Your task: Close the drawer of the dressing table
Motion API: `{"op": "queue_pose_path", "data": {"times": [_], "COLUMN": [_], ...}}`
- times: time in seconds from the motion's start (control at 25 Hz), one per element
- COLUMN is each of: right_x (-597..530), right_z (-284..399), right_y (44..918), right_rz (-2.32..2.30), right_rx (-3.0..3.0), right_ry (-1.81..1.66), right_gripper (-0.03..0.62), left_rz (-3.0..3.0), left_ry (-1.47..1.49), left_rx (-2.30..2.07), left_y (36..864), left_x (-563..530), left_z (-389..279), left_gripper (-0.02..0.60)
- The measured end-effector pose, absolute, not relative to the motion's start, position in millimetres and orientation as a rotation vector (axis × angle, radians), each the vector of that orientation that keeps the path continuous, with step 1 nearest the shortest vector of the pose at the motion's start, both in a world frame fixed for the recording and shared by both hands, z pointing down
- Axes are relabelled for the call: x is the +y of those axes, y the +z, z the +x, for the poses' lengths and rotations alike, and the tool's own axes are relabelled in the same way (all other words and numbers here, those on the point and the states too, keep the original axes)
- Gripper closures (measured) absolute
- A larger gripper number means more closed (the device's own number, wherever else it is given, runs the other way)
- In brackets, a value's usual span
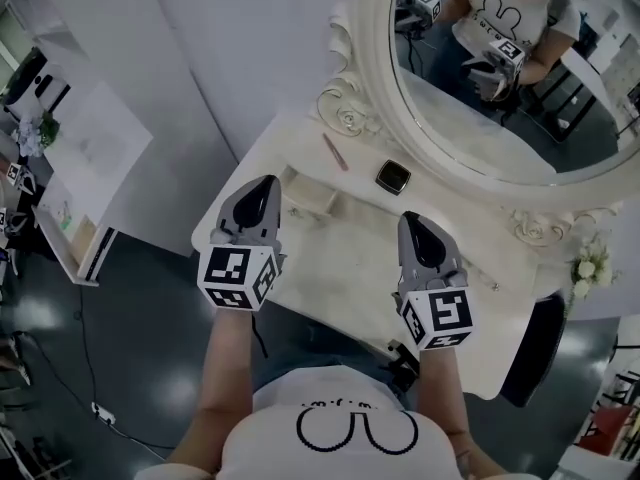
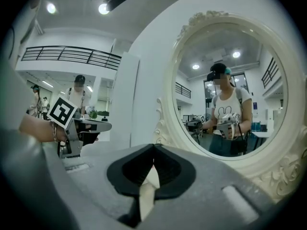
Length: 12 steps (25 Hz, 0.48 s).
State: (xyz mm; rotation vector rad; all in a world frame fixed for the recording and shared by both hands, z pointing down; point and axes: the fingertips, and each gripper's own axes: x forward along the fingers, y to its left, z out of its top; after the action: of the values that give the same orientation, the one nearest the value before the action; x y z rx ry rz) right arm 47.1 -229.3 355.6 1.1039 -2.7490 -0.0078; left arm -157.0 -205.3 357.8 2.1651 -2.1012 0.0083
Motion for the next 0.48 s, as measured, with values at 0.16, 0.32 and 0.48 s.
{"op": "queue_pose_path", "data": {"times": [0.16, 0.32, 0.48], "right_x": [-246.6, -256.6, -260.2], "right_z": [52.9, 59.5, 65.9], "right_y": [361.8, 364.2, 365.7], "right_rz": [1.14, 1.197, 1.281], "right_rx": [-2.722, -2.685, -2.635], "right_ry": [0.018, 0.018, 0.022], "right_gripper": [0.592, 0.592, 0.592], "left_rz": [2.153, 2.2, 2.251], "left_ry": [0.022, 0.062, 0.144], "left_rx": [-2.082, -1.99, -1.923], "left_y": [369.4, 381.7, 396.0], "left_x": [-230.2, -250.7, -261.2], "left_z": [-161.0, -155.1, -153.1], "left_gripper": [0.539, 0.339, 0.336]}}
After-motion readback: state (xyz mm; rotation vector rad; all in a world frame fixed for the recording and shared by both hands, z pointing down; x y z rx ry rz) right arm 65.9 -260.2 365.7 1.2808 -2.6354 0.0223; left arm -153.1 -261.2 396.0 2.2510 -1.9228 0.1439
